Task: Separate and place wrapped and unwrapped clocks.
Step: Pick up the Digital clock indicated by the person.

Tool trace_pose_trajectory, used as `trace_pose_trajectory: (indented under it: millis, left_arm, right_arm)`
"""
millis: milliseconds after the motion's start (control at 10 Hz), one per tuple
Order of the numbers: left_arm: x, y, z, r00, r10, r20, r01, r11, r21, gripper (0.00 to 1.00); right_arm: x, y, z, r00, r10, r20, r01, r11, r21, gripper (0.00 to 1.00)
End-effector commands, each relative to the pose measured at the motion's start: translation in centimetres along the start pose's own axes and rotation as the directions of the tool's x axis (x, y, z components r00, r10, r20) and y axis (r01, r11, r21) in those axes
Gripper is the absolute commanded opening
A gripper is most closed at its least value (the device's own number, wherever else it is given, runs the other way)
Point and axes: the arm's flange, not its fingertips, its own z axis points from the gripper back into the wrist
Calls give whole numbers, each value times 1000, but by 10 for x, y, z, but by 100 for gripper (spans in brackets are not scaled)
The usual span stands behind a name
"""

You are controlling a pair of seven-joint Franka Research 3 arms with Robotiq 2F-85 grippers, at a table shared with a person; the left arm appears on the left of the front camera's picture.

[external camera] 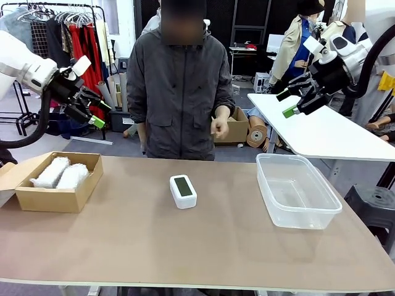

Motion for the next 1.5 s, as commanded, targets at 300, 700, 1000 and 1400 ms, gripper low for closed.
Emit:
trace_pose_trajectory:
  millis: [300, 700, 1000, 1400]
  left_arm:
    - [1, 0, 2, 1000, 5, -8, -5, 1000, 6, 100]
    - [1, 0, 2, 1000, 5, -8, -5, 1000, 6, 100]
    - [1, 0, 2, 1000, 5, -8, -5, 1000, 6, 100]
    - [1, 0, 2, 1000, 5, -8, -5, 1000, 6, 100]
  right_arm:
    - [1, 0, 1, 1000, 6, -9, -6, 1000, -3, 100]
    - [1, 0, 1, 1000, 6, -9, -6, 1000, -3, 100]
    - [1, 0, 1, 1000, 6, -9, -6, 1000, -3, 100]
    - [1, 0, 1, 1000, 6, -9, -6, 1000, -3, 100]
